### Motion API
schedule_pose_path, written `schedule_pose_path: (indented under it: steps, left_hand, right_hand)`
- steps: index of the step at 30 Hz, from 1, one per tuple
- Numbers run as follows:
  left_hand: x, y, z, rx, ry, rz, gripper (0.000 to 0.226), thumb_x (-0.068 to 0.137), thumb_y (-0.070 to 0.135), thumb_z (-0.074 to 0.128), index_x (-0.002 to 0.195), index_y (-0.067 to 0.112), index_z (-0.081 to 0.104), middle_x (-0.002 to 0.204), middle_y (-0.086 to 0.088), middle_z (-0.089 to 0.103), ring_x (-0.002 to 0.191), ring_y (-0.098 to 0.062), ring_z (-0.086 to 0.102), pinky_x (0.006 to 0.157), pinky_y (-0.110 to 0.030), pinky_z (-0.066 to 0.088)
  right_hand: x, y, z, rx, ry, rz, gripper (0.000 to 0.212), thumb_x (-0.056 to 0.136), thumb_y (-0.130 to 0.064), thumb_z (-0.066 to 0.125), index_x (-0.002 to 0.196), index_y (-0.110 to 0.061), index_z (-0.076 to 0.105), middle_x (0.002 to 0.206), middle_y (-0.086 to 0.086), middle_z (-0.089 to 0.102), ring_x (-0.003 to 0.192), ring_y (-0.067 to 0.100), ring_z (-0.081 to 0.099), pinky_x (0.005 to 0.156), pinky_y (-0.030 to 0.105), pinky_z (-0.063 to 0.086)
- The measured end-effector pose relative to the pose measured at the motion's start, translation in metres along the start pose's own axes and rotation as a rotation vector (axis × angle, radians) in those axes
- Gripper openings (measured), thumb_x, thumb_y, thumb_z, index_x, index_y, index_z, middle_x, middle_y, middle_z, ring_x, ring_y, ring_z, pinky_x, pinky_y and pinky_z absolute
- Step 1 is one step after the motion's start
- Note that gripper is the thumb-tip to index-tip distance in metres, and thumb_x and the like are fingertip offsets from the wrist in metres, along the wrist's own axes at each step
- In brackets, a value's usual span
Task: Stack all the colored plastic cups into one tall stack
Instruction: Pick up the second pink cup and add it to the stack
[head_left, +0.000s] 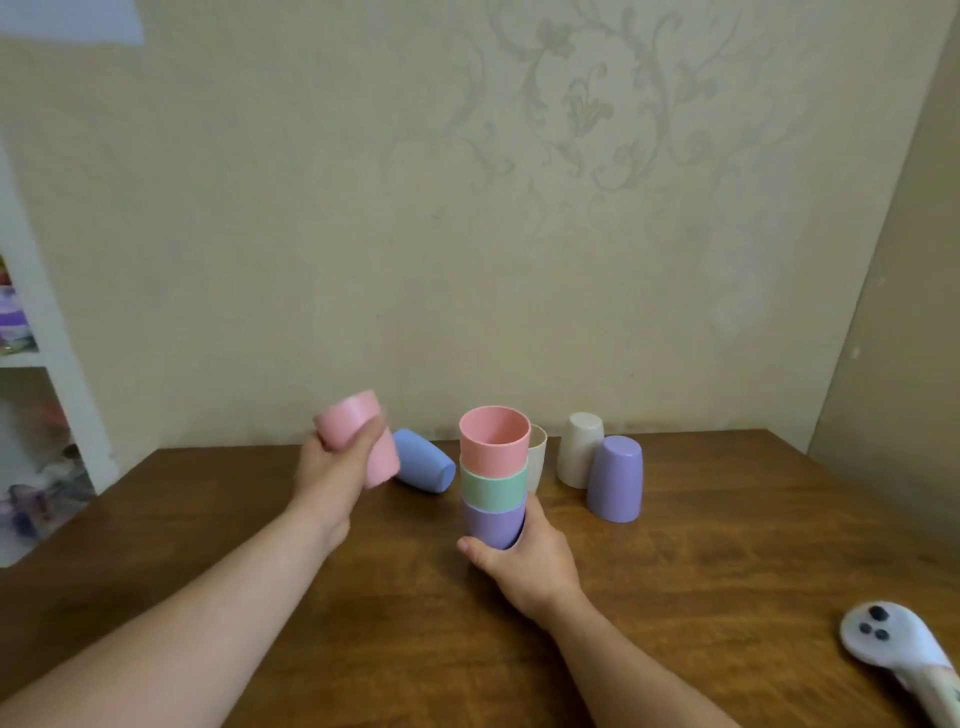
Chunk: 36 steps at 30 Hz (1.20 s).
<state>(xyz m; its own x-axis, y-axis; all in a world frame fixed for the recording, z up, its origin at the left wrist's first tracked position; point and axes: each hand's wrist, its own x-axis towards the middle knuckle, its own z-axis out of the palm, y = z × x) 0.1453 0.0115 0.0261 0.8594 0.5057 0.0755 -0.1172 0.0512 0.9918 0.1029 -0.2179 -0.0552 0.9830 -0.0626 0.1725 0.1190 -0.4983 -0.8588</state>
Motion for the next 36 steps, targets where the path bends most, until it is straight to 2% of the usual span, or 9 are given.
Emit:
schedule_pose_path:
  steps: [3,6,8,10,13,17,24,29,36]
  left_hand:
    - [-0.014,0.058,0.013,-0.137,-0.179,0.069,0.043,0.094,0.048,0.078,0.122,0.02,0.06,0.118,-0.003,0.074,0.103,-0.018,0.072,0.099,-0.044,0.059]
    - [-0.035,0.104,0.032,-0.238,-0.389,0.089,0.018,0.104,0.038,0.067,0.112,0.022,0.063,0.114,0.001,0.074,0.104,-0.013,0.072,0.096,-0.04,0.059]
    - [-0.044,0.113,0.048,-0.206,-0.453,0.103,0.017,0.103,0.033,0.07,0.112,0.02,0.065,0.117,-0.002,0.075,0.11,-0.019,0.073,0.095,-0.04,0.06]
    - [-0.051,0.107,0.059,-0.165,-0.461,0.117,0.041,0.091,0.037,0.083,0.122,0.017,0.065,0.124,-0.007,0.076,0.117,-0.024,0.074,0.098,-0.043,0.062]
    - [-0.058,0.089,0.068,-0.092,-0.421,0.128,0.075,0.065,0.051,0.088,0.128,0.018,0.064,0.125,-0.004,0.077,0.112,-0.021,0.077,0.095,-0.042,0.063]
    - [-0.066,0.064,0.072,0.002,-0.42,0.133,0.057,0.085,0.025,0.091,0.133,0.019,0.06,0.121,0.0,0.076,0.098,-0.008,0.075,0.066,-0.017,0.059]
    - [-0.068,0.037,0.065,0.109,-0.499,0.191,0.067,0.081,0.021,0.093,0.137,0.027,0.058,0.124,0.007,0.076,0.112,-0.01,0.074,0.089,-0.031,0.061]
    - [-0.074,0.03,0.061,0.219,-0.516,0.217,0.055,0.089,0.026,0.088,0.134,0.031,0.057,0.118,0.018,0.071,0.098,0.009,0.067,0.064,-0.004,0.051]
    - [-0.07,0.024,0.061,0.24,-0.543,0.228,0.044,0.084,0.036,0.091,0.114,0.041,0.059,0.111,0.019,0.074,0.102,-0.002,0.072,0.085,-0.029,0.059]
  right_hand:
    - [0.001,-0.001,0.001,-0.007,0.008,0.004,0.083,0.066,-0.066,0.087,0.137,-0.041,0.054,0.125,-0.018,0.071,0.112,0.011,0.068,0.096,0.033,0.056]
    - [-0.001,-0.003,0.001,-0.005,0.003,0.007,0.082,0.066,-0.065,0.087,0.137,-0.041,0.053,0.124,-0.019,0.071,0.111,0.012,0.068,0.095,0.033,0.056]
    - [-0.003,-0.002,0.0,-0.002,0.009,0.017,0.083,0.065,-0.066,0.087,0.137,-0.043,0.053,0.122,-0.02,0.071,0.111,0.012,0.068,0.096,0.034,0.056]
    - [-0.003,-0.001,0.0,-0.002,0.012,0.025,0.083,0.063,-0.067,0.086,0.135,-0.042,0.054,0.122,-0.019,0.072,0.111,0.011,0.069,0.097,0.036,0.057]
    - [-0.003,-0.001,0.001,-0.004,0.012,0.024,0.082,0.062,-0.067,0.086,0.134,-0.042,0.055,0.121,-0.019,0.073,0.111,0.012,0.069,0.097,0.037,0.058]
    - [-0.003,-0.001,0.001,-0.001,0.024,0.014,0.082,0.063,-0.066,0.087,0.135,-0.041,0.056,0.122,-0.018,0.073,0.112,0.013,0.069,0.096,0.035,0.056]
    - [-0.001,0.001,0.001,0.013,0.01,0.008,0.08,0.065,-0.064,0.088,0.135,-0.042,0.054,0.121,-0.018,0.072,0.111,0.012,0.069,0.096,0.036,0.057]
    - [0.0,0.002,0.001,0.002,0.003,-0.007,0.082,0.066,-0.065,0.087,0.137,-0.042,0.052,0.122,-0.019,0.071,0.111,0.011,0.068,0.098,0.038,0.058]
    - [0.001,0.002,0.002,0.003,-0.009,-0.024,0.086,0.066,-0.069,0.086,0.139,-0.041,0.051,0.124,-0.018,0.07,0.111,0.009,0.067,0.1,0.039,0.058]
